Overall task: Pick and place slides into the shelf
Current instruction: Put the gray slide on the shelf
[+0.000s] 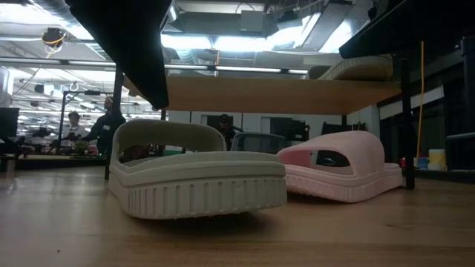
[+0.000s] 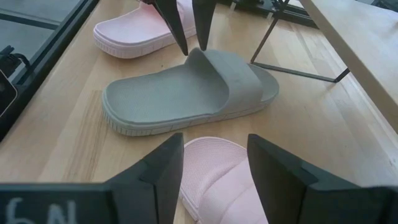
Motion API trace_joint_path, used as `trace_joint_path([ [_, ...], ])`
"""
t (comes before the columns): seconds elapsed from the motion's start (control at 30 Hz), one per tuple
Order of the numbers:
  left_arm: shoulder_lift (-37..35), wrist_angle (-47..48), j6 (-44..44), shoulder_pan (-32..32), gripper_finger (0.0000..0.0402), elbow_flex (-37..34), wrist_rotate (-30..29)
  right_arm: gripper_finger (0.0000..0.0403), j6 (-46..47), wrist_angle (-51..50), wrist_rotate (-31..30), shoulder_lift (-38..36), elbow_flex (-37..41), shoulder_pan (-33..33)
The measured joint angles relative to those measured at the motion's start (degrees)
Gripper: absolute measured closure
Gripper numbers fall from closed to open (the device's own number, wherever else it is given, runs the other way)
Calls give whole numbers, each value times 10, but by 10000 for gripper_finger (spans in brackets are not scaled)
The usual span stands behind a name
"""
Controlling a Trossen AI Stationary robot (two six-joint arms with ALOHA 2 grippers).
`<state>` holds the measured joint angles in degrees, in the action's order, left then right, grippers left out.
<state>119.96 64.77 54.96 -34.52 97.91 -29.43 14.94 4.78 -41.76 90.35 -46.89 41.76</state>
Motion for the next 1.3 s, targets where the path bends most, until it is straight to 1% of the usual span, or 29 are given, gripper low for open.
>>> trace_joint_path([
  [0.47, 0, 0, 0, 0, 309, 0, 0, 224, 13, 0, 0, 0, 0, 0],
  [0.57, 0, 0, 0, 0, 299, 0, -5, 224, 13, 0, 0, 0, 0, 0],
  [0.83, 0, 0, 0, 0, 256, 0, -9, 224, 11, 0, 0, 0, 0, 0],
  [1.3, 0, -4, 0, 0, 251, 0, -9, 224, 11, 0, 0, 0, 0, 0],
])
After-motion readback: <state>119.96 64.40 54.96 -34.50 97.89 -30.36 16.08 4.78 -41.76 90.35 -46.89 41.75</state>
